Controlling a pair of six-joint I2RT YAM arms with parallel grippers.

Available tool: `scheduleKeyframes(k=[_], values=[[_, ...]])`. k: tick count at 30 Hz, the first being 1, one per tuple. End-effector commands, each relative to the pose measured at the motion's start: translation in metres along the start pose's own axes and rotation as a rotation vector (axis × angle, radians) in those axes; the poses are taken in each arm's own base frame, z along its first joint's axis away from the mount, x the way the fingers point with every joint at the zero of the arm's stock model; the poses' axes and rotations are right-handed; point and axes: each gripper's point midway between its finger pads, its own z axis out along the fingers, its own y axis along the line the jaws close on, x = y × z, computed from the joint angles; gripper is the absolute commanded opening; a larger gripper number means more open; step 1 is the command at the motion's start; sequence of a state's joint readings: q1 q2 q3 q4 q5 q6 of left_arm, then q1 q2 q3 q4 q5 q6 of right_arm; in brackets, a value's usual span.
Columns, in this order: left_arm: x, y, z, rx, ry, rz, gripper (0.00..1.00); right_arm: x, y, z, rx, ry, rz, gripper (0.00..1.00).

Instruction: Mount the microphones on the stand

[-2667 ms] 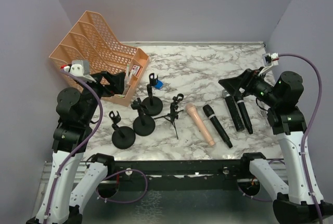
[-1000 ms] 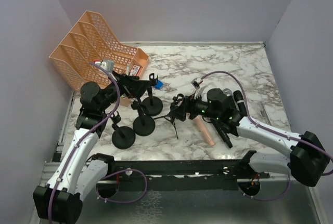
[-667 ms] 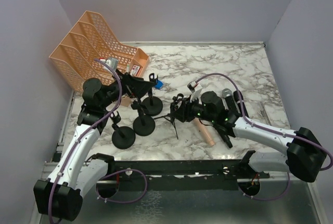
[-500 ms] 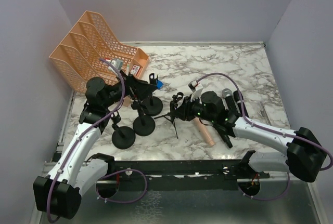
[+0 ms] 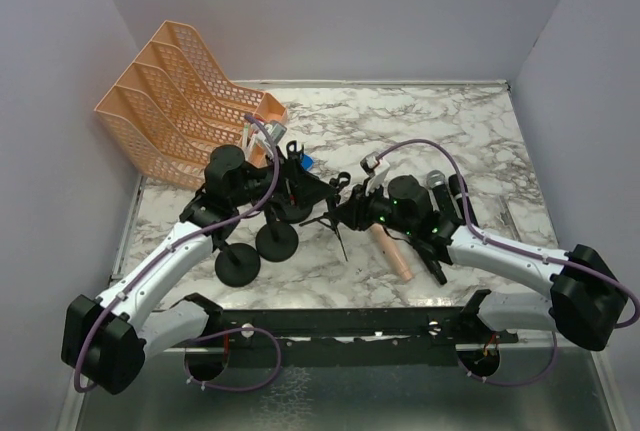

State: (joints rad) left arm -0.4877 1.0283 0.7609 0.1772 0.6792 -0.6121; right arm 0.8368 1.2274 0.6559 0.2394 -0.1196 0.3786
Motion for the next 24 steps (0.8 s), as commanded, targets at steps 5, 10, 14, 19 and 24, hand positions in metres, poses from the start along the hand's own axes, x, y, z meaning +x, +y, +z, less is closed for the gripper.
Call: scheduleKeyframes(k=[5,10,14,19,24], values=[[0.004,0.036,0.016,-0.140,0.001,-0.150,0.87,-0.031,0.013,-0.003,-0.082,-0.198,-0.065,0.01],[0.016,0.045,0.029,-0.139,0.053,-0.256,0.84,-0.032,0.017,-0.005,-0.108,-0.221,-0.071,0.01],[0.026,0.049,0.039,-0.141,0.099,-0.314,0.78,-0.028,0.014,-0.005,-0.098,-0.215,-0.081,0.01],[0.036,0.060,0.045,-0.186,0.133,-0.307,0.74,-0.024,0.013,-0.006,-0.100,-0.209,-0.078,0.01],[0.041,0.052,0.049,-0.140,0.160,-0.302,0.65,-0.018,0.015,-0.006,-0.116,-0.192,-0.081,0.01]])
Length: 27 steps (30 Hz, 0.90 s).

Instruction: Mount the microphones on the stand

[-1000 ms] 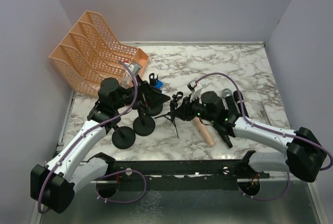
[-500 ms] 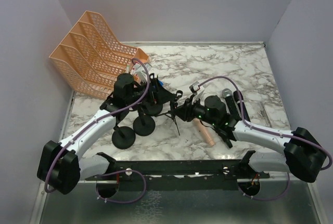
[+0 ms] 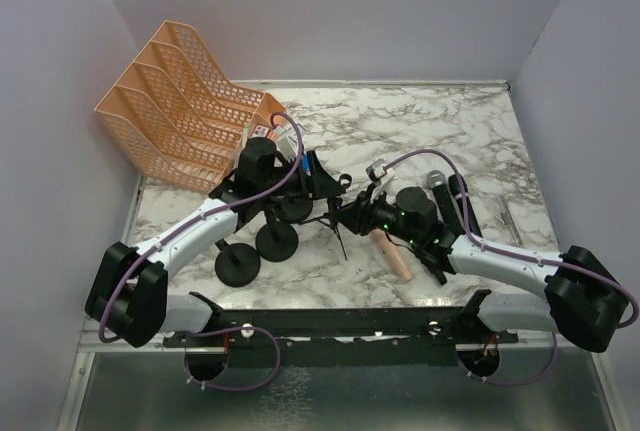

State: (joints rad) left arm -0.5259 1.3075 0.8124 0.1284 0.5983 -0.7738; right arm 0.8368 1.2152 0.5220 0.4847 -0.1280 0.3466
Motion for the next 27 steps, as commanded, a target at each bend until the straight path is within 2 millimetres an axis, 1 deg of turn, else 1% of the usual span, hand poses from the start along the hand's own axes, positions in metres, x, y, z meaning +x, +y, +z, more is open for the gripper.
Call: scheduleKeyframes(k=[1,6,8,10,12,15,17,19,21,23,27], values=[[0.000,-0.012,0.005,0.041,0.026,0.021,0.63,-0.020,0.015,-0.001,-0.069,-0.075,-0.033,0.01],[0.007,-0.014,0.010,0.054,0.058,0.027,0.47,-0.013,0.013,0.000,-0.067,-0.057,-0.023,0.03],[0.006,-0.013,0.010,0.045,0.055,0.030,0.39,-0.012,0.009,0.001,-0.043,-0.050,-0.005,0.05],[0.005,-0.011,0.010,0.034,0.048,0.032,0.32,-0.009,0.002,0.002,0.004,-0.040,0.030,0.09],[0.003,-0.012,0.010,0.029,0.037,0.036,0.27,-0.007,-0.004,0.001,0.043,-0.034,0.065,0.19],[-0.004,-0.017,0.009,0.034,0.019,0.038,0.18,-0.005,-0.010,-0.003,0.089,-0.035,0.119,0.39],[-0.010,-0.024,0.008,0.040,0.003,0.040,0.14,-0.005,-0.011,-0.007,0.097,-0.046,0.137,0.49],[-0.016,-0.028,0.006,0.041,-0.011,0.040,0.10,-0.009,-0.010,-0.012,0.103,-0.062,0.153,0.55],[-0.021,-0.032,0.005,0.036,-0.024,0.039,0.05,-0.014,-0.008,-0.017,0.098,-0.077,0.169,0.58],[-0.027,-0.035,0.004,0.026,-0.042,0.032,0.00,-0.018,-0.011,-0.022,0.122,-0.105,0.193,0.60],[-0.035,-0.039,0.003,0.016,-0.070,0.003,0.00,-0.021,-0.010,-0.025,0.135,-0.128,0.283,0.60]])
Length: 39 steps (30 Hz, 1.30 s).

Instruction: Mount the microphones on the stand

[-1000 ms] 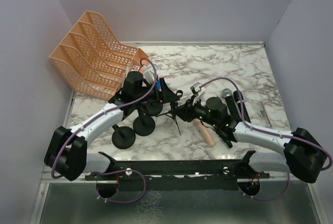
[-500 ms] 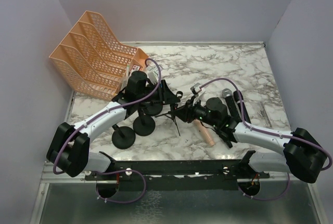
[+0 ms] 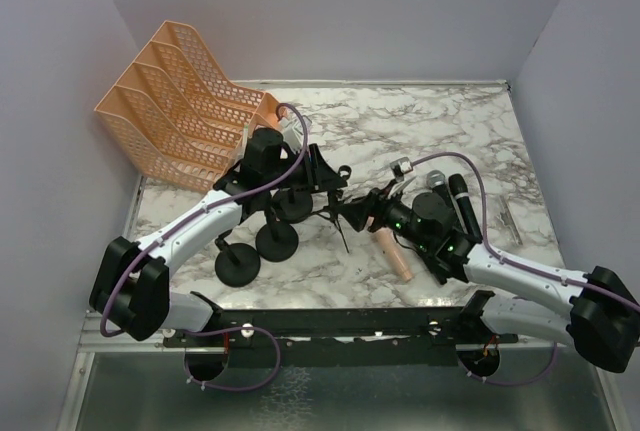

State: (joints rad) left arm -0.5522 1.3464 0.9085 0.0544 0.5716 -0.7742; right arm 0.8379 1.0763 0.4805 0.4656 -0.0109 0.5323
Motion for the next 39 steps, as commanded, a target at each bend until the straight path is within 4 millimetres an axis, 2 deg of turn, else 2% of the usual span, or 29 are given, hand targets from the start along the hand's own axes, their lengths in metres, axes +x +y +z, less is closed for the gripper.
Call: scheduleKeyframes(k=[1,4,8,19,24,28,36,39], values=[[-0.026,-0.028,-0.007,0.032,-0.090,-0.001,0.00,0.005,-0.011,-0.003,0.075,-0.009,0.130,0.60],[-0.029,-0.031,-0.009,0.033,-0.100,-0.017,0.00,0.007,-0.012,-0.001,0.088,-0.012,0.209,0.60],[-0.030,-0.033,-0.010,0.036,-0.104,-0.027,0.00,0.005,-0.002,0.004,0.037,-0.022,0.249,0.56],[-0.024,-0.030,-0.009,0.036,-0.086,-0.042,0.00,0.000,0.012,0.016,-0.058,-0.044,0.199,0.44],[-0.025,-0.032,-0.009,0.045,-0.094,-0.047,0.00,0.000,0.016,0.018,-0.081,-0.031,0.157,0.18],[-0.024,-0.031,-0.010,0.042,-0.101,-0.056,0.00,0.006,0.015,0.018,-0.119,-0.018,-0.017,0.07],[-0.025,-0.028,-0.010,0.023,-0.108,-0.080,0.00,-0.006,0.010,0.017,-0.184,-0.065,-0.571,0.05],[-0.025,-0.026,-0.009,0.018,-0.110,-0.081,0.00,-0.009,0.009,0.017,-0.188,-0.091,-0.630,0.06]])
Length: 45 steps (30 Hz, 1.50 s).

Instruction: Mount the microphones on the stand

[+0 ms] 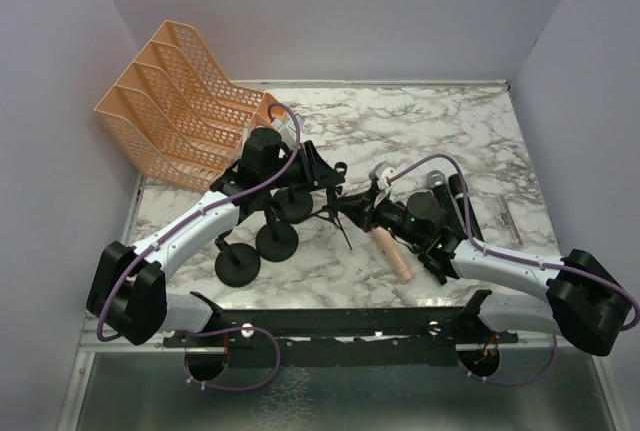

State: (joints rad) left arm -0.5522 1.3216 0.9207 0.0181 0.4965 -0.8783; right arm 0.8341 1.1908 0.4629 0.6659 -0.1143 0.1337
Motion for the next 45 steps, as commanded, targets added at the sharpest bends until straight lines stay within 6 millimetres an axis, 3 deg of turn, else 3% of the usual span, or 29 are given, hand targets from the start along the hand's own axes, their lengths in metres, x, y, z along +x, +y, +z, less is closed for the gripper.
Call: scheduleKeyframes(k=[1,6,10,13,20,23,31,37,42,45], values=[[-0.012,-0.026,-0.006,0.072,-0.052,0.019,0.00,-0.017,0.003,0.003,-0.046,-0.051,-0.193,0.08],[-0.013,-0.026,-0.005,0.086,-0.067,0.023,0.00,-0.008,-0.005,0.002,0.106,0.037,0.228,0.34],[-0.013,-0.028,-0.004,0.099,-0.062,0.024,0.00,-0.006,0.014,-0.011,0.061,-0.010,0.560,0.52],[-0.012,-0.029,-0.003,0.105,-0.054,0.023,0.00,-0.004,0.018,-0.018,0.061,-0.042,0.739,0.59],[-0.008,-0.028,-0.004,0.112,-0.039,0.022,0.00,-0.014,0.018,-0.024,0.061,-0.104,0.905,0.52],[-0.007,-0.028,-0.004,0.112,-0.036,0.021,0.00,-0.021,0.012,-0.023,0.084,-0.146,0.944,0.55],[-0.006,-0.029,-0.004,0.120,-0.031,0.017,0.00,-0.012,0.002,-0.010,0.185,-0.091,0.993,0.57],[-0.004,-0.030,-0.005,0.124,-0.027,0.014,0.00,-0.014,0.000,-0.004,0.173,-0.108,0.964,0.42],[-0.003,-0.030,-0.007,0.126,-0.025,0.014,0.00,-0.017,-0.003,-0.001,0.164,-0.129,0.938,0.38],[-0.002,-0.030,-0.007,0.127,-0.024,0.013,0.00,-0.018,-0.004,0.000,0.159,-0.135,0.894,0.28]])
